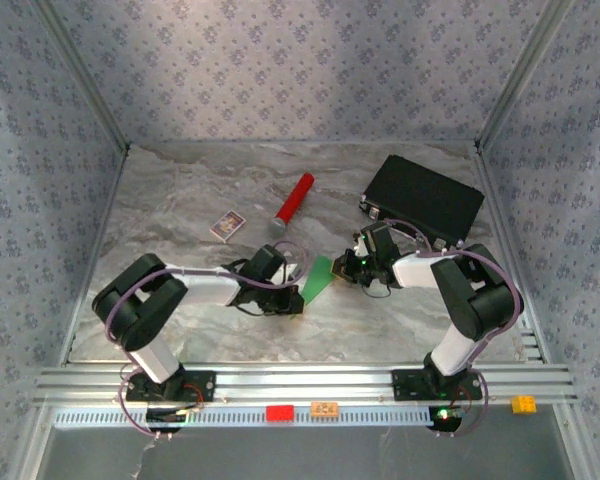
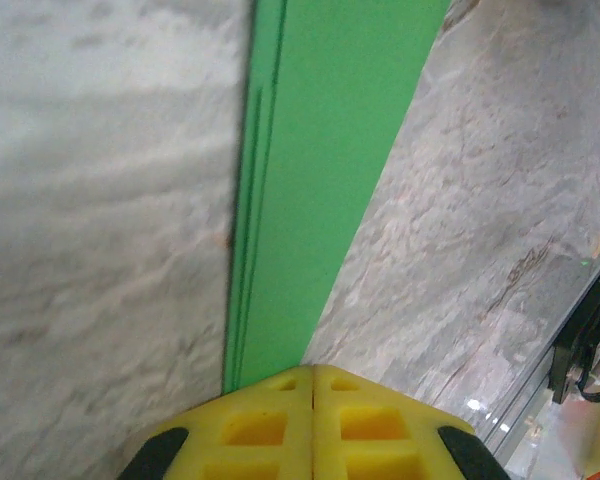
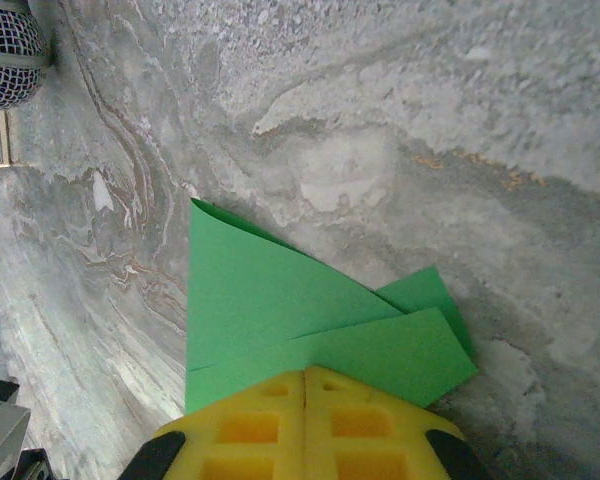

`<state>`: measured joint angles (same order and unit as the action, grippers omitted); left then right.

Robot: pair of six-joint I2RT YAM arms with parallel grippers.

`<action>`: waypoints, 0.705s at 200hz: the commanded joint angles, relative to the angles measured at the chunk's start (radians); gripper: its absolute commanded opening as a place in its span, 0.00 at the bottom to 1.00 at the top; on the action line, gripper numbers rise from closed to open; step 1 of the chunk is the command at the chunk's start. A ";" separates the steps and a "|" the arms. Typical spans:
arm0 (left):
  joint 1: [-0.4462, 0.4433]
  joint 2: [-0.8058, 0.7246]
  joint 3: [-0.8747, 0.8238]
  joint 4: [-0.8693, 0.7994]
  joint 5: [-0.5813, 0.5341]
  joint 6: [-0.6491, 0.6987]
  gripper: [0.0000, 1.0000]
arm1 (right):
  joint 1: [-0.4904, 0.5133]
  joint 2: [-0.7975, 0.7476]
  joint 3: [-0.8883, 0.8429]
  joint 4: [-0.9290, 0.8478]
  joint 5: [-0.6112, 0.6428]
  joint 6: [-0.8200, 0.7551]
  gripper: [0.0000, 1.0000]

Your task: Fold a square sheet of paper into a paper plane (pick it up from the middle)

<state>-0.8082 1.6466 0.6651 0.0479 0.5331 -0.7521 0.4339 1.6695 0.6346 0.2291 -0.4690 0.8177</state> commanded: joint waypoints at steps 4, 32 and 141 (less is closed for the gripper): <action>-0.006 -0.041 -0.062 -0.109 -0.015 -0.001 0.06 | -0.011 0.038 -0.015 -0.064 0.054 -0.022 0.02; -0.007 -0.082 -0.118 -0.082 -0.012 -0.028 0.06 | -0.011 0.040 -0.010 -0.053 0.036 -0.029 0.02; 0.074 -0.157 0.061 -0.188 -0.078 0.059 0.07 | 0.012 -0.088 0.025 -0.111 0.008 -0.075 0.12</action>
<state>-0.7666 1.4384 0.6521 -0.1078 0.4770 -0.7403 0.4343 1.6424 0.6479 0.1795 -0.4805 0.7681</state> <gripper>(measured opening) 0.066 0.104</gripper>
